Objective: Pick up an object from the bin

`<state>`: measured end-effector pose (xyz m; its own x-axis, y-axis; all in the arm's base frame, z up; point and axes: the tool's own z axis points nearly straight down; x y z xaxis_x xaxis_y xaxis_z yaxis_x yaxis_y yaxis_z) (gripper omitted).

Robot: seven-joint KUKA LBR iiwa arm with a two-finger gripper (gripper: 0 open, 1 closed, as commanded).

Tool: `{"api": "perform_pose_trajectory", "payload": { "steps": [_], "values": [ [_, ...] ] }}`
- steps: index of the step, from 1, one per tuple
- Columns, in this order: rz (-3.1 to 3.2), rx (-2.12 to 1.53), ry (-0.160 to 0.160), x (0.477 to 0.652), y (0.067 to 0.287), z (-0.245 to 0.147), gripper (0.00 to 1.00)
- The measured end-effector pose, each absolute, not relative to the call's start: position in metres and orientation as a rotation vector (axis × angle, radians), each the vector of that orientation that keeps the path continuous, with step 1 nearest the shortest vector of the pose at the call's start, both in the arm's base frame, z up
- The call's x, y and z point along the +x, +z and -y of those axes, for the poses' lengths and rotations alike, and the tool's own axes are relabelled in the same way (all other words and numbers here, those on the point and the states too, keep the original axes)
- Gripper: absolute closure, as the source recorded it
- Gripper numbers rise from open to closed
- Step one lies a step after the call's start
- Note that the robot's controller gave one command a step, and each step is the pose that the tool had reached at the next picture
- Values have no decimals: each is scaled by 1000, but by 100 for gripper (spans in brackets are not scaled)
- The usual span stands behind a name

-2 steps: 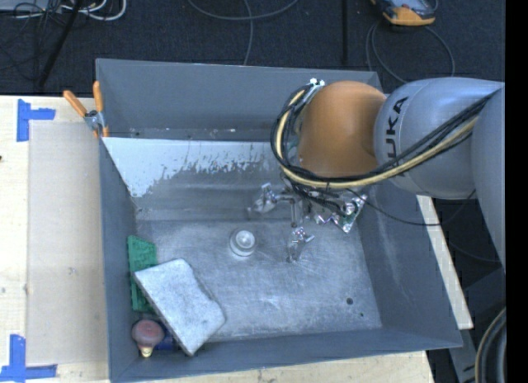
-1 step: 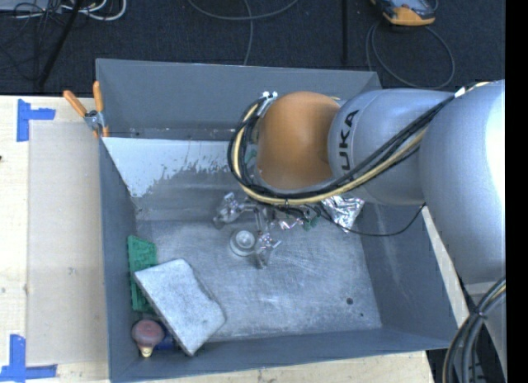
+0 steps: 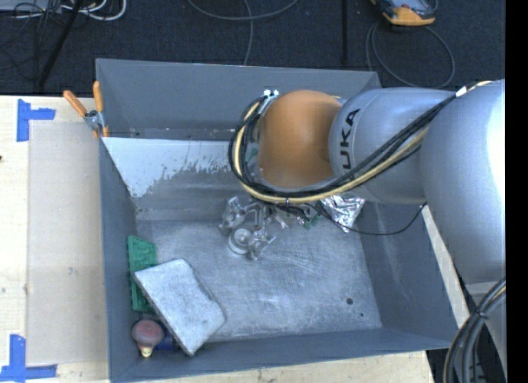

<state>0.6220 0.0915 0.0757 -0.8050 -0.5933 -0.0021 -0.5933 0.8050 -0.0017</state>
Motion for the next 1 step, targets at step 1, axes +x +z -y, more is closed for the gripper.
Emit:
{"api": "perform_pose_trajectory", "payload": {
  "steps": [1],
  "values": [
    [-2760, -1485, -1, 612, 200, -110, 100]
  ]
}}
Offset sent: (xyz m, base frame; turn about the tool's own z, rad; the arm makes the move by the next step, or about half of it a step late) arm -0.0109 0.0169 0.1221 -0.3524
